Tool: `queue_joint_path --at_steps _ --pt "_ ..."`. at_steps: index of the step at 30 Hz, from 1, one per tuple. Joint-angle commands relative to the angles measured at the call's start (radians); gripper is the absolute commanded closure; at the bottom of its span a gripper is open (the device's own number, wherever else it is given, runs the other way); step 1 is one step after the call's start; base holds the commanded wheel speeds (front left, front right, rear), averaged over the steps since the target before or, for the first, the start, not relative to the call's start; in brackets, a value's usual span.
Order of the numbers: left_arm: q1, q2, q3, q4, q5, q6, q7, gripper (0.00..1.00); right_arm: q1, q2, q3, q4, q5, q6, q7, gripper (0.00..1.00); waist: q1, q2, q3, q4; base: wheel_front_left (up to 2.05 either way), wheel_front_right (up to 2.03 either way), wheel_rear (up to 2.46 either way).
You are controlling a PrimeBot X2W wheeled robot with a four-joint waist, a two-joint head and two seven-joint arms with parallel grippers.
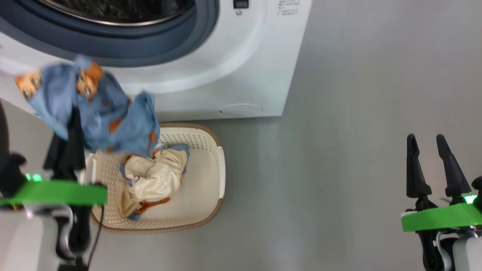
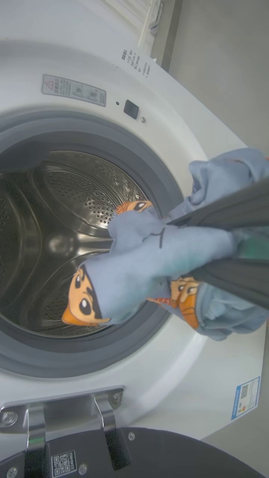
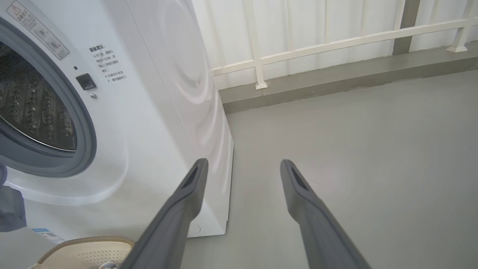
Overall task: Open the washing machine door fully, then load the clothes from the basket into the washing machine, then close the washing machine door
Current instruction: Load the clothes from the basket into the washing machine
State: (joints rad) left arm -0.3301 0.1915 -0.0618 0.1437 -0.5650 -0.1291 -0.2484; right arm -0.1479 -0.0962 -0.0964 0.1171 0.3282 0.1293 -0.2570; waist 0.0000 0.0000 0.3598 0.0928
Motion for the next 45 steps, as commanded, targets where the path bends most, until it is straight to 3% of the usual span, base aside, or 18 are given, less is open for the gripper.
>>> queue_joint_path --at_steps 1,12,24,29,34,38,39,40,45 --pt "-0.046 0.037 0.038 -0.014 0.011 -0.002 -0.013 1.00 -0.018 0.000 0.021 -0.029 0.003 0.001 -0.005 0.00 0.0000 0.0000 0.045 -0.024 0.00 0.00 0.00" --pt "-0.447 0.104 0.031 0.220 -0.025 -0.002 -0.013 1.00 -0.096 0.030 0.040 -0.035 0.006 0.001 -0.005 0.00 0.0000 0.0000 0.166 -0.114 0.00 0.00 0.00" --pt "-0.747 0.186 0.010 0.599 -0.016 -0.002 -0.013 1.00 -0.123 0.045 0.072 -0.047 0.037 0.001 -0.005 0.00 0.0000 0.0000 0.248 -0.211 0.00 0.00 0.00" --pt "-0.831 0.205 0.008 0.688 -0.004 -0.002 -0.013 1.00 -0.135 0.046 0.090 -0.045 0.058 0.001 -0.005 0.00 0.0000 0.0000 0.262 -0.242 0.00 0.00 0.00" --pt "-0.914 0.233 0.013 0.662 0.029 -0.002 -0.013 1.00 -0.149 0.046 0.109 -0.053 0.074 0.001 -0.005 0.00 0.0000 0.0000 0.286 -0.273 0.00 0.00 0.00" --pt "-0.944 0.241 0.093 0.547 0.065 -0.002 -0.013 1.00 -0.153 0.046 0.106 -0.063 0.084 0.001 -0.005 0.00 0.0000 0.0000 0.304 -0.284 0.00 0.00 0.00" --pt "-0.941 0.235 0.127 0.528 0.071 -0.002 -0.013 0.92 -0.153 0.046 0.105 -0.064 0.086 0.001 -0.005 0.00 0.0000 0.0000 0.307 -0.286 0.00 0.00 0.00" --pt "-0.933 0.229 0.154 0.519 0.083 -0.002 -0.013 0.03 -0.153 0.046 0.104 -0.064 0.087 0.001 -0.005 0.00 0.0000 0.0000 0.309 -0.286 0.00 0.00 0.00" --pt "-0.882 0.198 0.183 0.528 0.120 -0.002 -0.013 0.00 -0.156 0.046 0.102 -0.060 0.091 0.001 -0.005 0.00 0.0000 0.0000 0.307 -0.282 0.00 0.00 0.00"
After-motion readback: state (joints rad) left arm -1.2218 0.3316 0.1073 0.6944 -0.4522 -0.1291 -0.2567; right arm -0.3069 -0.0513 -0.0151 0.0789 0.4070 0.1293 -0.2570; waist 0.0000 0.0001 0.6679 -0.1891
